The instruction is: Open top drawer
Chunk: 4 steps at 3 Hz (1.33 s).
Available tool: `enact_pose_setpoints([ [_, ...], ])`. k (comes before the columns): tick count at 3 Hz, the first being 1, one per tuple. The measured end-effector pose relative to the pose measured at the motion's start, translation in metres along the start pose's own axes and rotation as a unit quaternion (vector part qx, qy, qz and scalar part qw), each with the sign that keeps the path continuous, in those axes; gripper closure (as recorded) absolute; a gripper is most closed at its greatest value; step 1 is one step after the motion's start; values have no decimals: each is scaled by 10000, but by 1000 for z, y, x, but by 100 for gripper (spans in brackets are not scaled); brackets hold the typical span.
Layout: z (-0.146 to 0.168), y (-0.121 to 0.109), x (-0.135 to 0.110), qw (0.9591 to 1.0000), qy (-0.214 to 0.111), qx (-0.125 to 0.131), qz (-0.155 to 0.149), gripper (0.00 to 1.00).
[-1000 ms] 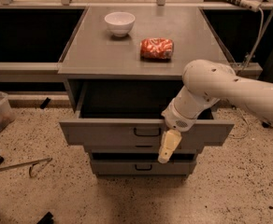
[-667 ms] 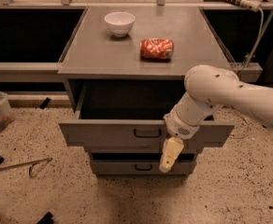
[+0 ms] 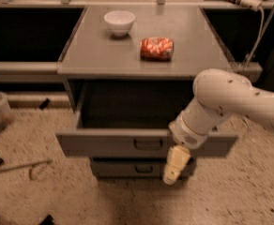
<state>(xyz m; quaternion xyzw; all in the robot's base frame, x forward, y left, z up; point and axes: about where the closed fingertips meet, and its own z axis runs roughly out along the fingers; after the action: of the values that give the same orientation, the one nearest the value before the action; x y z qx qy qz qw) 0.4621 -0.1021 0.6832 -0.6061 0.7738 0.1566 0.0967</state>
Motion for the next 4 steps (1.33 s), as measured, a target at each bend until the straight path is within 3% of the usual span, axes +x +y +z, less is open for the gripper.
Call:
enact_pose_setpoints([
  [1,-10,35,12,9996,-22,-35,264,0],
  [2,-10,35,12,9996,-23,-36,263,0],
  [4,-6,62,22,9989,-6,-322,350,0],
])
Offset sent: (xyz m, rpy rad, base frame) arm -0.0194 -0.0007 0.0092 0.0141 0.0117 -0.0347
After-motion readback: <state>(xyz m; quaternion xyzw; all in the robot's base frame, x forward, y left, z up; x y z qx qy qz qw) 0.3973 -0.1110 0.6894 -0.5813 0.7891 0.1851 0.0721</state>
